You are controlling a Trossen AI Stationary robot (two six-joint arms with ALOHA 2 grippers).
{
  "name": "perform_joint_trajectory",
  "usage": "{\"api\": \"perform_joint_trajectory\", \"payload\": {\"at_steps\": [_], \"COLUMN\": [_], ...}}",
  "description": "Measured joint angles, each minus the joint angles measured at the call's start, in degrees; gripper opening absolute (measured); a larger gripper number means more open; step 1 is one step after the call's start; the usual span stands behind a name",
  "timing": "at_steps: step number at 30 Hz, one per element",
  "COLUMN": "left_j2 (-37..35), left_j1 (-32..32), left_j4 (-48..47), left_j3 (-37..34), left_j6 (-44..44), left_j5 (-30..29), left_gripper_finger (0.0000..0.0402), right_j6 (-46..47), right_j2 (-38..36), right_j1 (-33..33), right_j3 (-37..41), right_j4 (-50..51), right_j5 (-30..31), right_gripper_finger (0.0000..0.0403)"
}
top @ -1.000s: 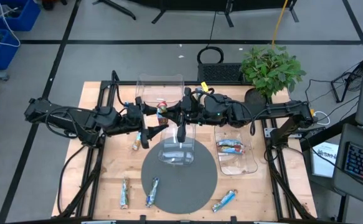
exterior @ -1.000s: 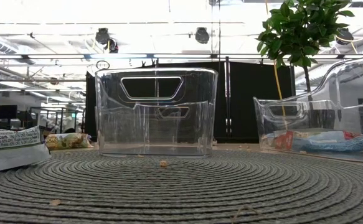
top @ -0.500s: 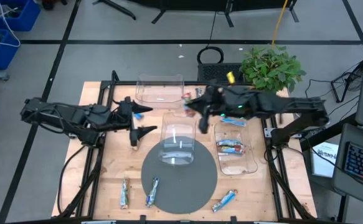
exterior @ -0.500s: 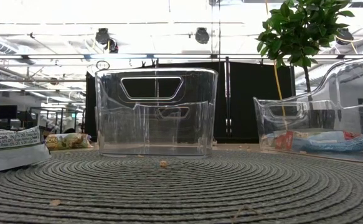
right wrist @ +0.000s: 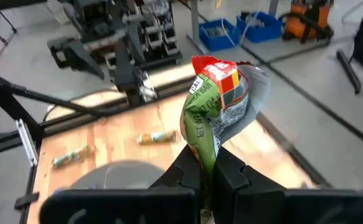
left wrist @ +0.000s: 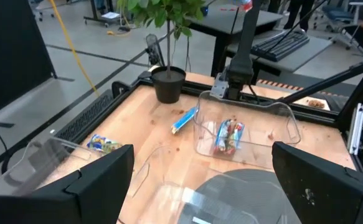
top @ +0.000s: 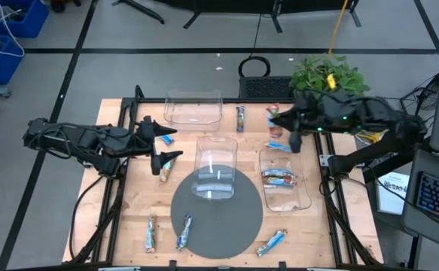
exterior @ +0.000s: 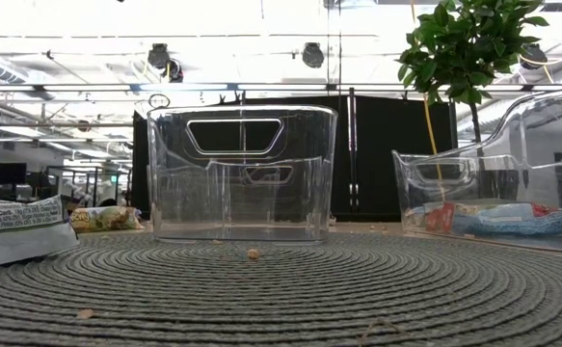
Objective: Pick and place Granola Bars by type
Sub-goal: Put the red granola bar into the bottom right transparent bin
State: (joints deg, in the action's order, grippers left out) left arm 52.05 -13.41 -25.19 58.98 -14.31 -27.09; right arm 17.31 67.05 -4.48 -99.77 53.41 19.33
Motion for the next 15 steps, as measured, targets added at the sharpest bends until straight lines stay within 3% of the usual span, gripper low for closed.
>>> {"api": "perform_joint_trajectory", "payload": {"at_steps": [9,15], "left_j2": [0.02,0.02], "left_j1": [0.00,0.00], "left_j4": [-0.87,-0.92], "left_j3": [0.00,0.00], "left_j6": [-1.24,-1.51], "left_j5": [-0.44,-1.48], "left_gripper_finger": [0.0381,0.0381], "right_j6": [7.51,9.04], "right_j2": [-0.71,1.10], "right_j1": [-0.10,-0.12], "right_j3": [0.00,0.01], "right_j4": [21.62,28.41], "right_j5": [-9.48,-15.80], "right_gripper_finger": [0.0001,0.0001]}}
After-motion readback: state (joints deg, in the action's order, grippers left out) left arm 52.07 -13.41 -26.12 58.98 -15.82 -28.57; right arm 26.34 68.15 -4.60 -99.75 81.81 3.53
